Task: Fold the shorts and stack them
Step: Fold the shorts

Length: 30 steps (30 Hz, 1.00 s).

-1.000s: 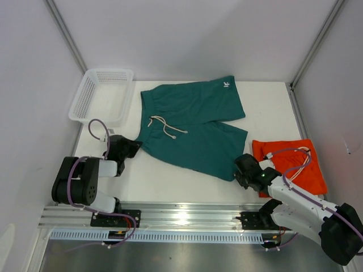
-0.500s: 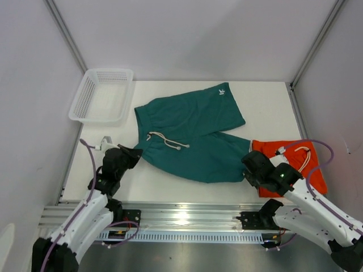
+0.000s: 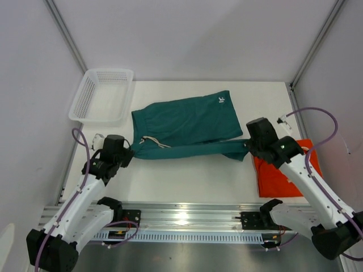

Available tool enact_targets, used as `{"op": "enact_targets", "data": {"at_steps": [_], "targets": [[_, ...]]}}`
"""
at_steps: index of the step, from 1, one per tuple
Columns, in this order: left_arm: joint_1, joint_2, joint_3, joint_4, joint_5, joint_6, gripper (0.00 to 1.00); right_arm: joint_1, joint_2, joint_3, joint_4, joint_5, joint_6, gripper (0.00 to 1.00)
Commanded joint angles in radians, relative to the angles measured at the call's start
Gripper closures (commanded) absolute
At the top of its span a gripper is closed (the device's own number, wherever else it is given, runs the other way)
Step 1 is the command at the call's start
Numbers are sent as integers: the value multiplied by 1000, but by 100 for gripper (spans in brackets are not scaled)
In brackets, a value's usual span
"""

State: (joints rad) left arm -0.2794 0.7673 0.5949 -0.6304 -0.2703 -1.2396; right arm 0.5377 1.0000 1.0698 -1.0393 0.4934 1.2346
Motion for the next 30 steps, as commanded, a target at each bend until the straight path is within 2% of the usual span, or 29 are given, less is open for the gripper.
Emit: {"op": "enact_targets", "data": {"at_steps": [1, 6, 11, 23, 30], "targets": [[2, 46, 82, -55, -89, -52, 100, -97, 52, 58, 171, -33, -231, 100], [8, 131, 202, -50, -104, -70, 100, -214, 181, 191, 262, -118, -316, 100], [63, 233, 299, -81, -64, -98, 100, -252, 363, 329, 309, -171, -366, 100], [186, 466, 437, 9, 0, -150, 100, -334, 750, 675, 384, -320, -437, 100], [210, 746, 620, -8, -6, -147, 100, -367, 1002, 877, 424, -415, -480, 100]]}}
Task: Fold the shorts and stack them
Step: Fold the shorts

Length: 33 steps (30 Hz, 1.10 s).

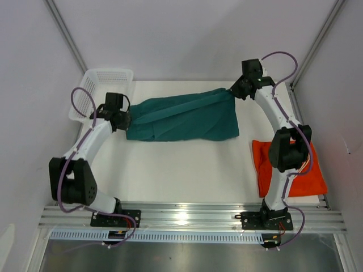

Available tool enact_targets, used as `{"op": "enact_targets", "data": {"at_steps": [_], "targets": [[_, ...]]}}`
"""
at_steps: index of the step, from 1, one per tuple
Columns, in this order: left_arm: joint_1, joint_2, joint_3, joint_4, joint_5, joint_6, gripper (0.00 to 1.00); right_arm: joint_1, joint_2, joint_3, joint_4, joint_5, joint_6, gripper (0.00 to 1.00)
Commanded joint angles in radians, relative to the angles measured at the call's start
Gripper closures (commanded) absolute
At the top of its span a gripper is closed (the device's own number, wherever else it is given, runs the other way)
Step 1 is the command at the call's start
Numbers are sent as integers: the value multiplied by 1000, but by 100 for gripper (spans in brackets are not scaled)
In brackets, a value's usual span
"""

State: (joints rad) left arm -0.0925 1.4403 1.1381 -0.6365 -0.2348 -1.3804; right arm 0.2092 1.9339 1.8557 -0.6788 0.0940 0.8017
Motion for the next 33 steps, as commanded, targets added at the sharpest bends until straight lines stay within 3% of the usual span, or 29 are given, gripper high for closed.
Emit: {"op": "enact_targets", "data": {"at_steps": [1, 6, 8, 9, 10, 11, 12, 13, 14, 16, 18, 23, 27, 33], "targets": [[23, 98, 121, 1, -46, -6, 100, -44, 112, 102, 83, -29, -50, 100], [28, 195, 155, 87, -84, -32, 100, -70, 262, 241, 232, -178, -58, 100], [30, 204, 140, 218, -77, -8, 99, -74, 360, 315, 228, -183, -46, 100], [30, 215, 140, 263, -67, 1, 90, -79, 391, 348, 234, -197, -42, 100], [30, 242, 143, 309, -37, 59, 75, -86, 420, 405, 249, -210, -35, 89], [30, 259, 153, 354, -25, 87, 34, -90, 474, 427, 265, -227, -29, 71], [31, 275, 204, 354, -15, 125, 7, -93, 497, 441, 295, -281, -29, 53], [30, 291, 227, 330, -15, 133, 1, -97, 519, 488, 312, -299, -27, 12], [30, 322, 251, 274, -15, 144, 1, -99, 540, 525, 297, -306, -30, 1], [30, 335, 302, 261, -14, 202, 1, -102, 577, 588, 248, -326, -61, 0], [30, 313, 276, 285, 2, 228, 1, -105, 516, 536, 251, -327, -73, 0], [25, 185, 192, 412, 61, 368, 1, -110, 252, 86, 384, -336, -131, 1], [8, 77, 122, 400, 78, 461, 1, -110, 74, -178, 406, -330, -156, 1], [-15, -82, -51, 383, 104, 520, 1, -108, -67, -453, 468, -323, -164, 1]]}}
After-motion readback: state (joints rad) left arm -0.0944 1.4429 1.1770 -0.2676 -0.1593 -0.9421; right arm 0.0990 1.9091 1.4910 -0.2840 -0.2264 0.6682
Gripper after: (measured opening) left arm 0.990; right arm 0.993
